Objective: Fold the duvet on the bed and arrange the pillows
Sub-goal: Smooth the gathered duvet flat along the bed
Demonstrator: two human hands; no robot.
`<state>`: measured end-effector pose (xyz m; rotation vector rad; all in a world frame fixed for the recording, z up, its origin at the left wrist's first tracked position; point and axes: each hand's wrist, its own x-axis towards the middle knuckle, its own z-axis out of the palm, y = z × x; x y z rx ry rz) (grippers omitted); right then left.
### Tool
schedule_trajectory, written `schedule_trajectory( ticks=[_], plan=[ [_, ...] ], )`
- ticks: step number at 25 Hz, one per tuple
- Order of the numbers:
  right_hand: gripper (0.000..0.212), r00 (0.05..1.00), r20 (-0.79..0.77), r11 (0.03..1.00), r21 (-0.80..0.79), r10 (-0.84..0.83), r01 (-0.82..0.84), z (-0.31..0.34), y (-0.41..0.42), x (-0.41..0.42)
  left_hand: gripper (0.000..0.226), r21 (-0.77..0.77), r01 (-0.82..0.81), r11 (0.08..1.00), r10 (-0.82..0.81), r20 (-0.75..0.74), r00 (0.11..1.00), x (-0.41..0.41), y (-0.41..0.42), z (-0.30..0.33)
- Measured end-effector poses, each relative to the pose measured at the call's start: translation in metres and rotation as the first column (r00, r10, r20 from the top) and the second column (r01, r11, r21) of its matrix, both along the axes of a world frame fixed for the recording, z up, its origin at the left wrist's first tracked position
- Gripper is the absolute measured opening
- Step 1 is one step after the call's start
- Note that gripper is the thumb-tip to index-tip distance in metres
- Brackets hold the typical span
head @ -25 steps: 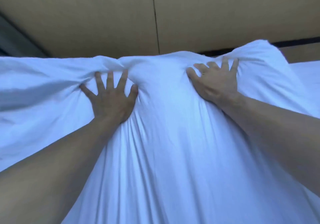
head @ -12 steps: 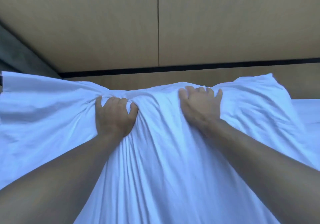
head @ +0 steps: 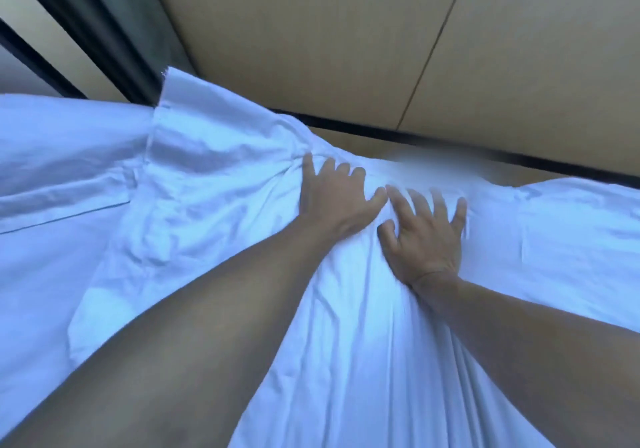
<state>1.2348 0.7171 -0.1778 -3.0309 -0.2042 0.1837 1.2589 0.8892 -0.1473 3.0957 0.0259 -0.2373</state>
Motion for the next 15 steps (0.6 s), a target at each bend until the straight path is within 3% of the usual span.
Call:
schedule_trajectory(
  ticks=[4, 6, 11, 14, 15],
  plan=[
    [0.065, 1.000, 0.019, 1.000, 0.012, -0.006, 0.006, 0.001, 0.000, 0.001, 0.077, 0.199, -0.271, 0.942, 0.273, 0.016, 0.962, -0.071, 0.160, 0.007],
    [0.064, 0.999, 0.042, 1.000, 0.023, -0.011, 0.010, 0.000, 0.000, 0.002, 0.076, 0.202, -0.323, 0.925, 0.329, 0.001, 0.944, -0.083, 0.200, -0.005],
    [0.064, 0.998, 0.067, 1.000, 0.027, 0.003, -0.005, -0.005, -0.001, 0.004, 0.069, 0.107, -0.238, 0.965, 0.239, 0.011, 0.971, -0.056, 0.194, -0.026],
    [0.066, 0.998, 0.064, 1.000, 0.028, -0.009, 0.007, -0.003, -0.002, 0.000, 0.077, -0.059, -0.411, 0.910, 0.407, -0.068, 0.911, -0.053, 0.171, 0.015],
    [0.067, 0.998, 0.062, 0.999, 0.041, -0.011, 0.009, -0.002, -0.001, 0.001, 0.082, -0.051, -0.368, 0.928, 0.367, -0.039, 0.930, -0.062, 0.129, 0.027]
  ],
)
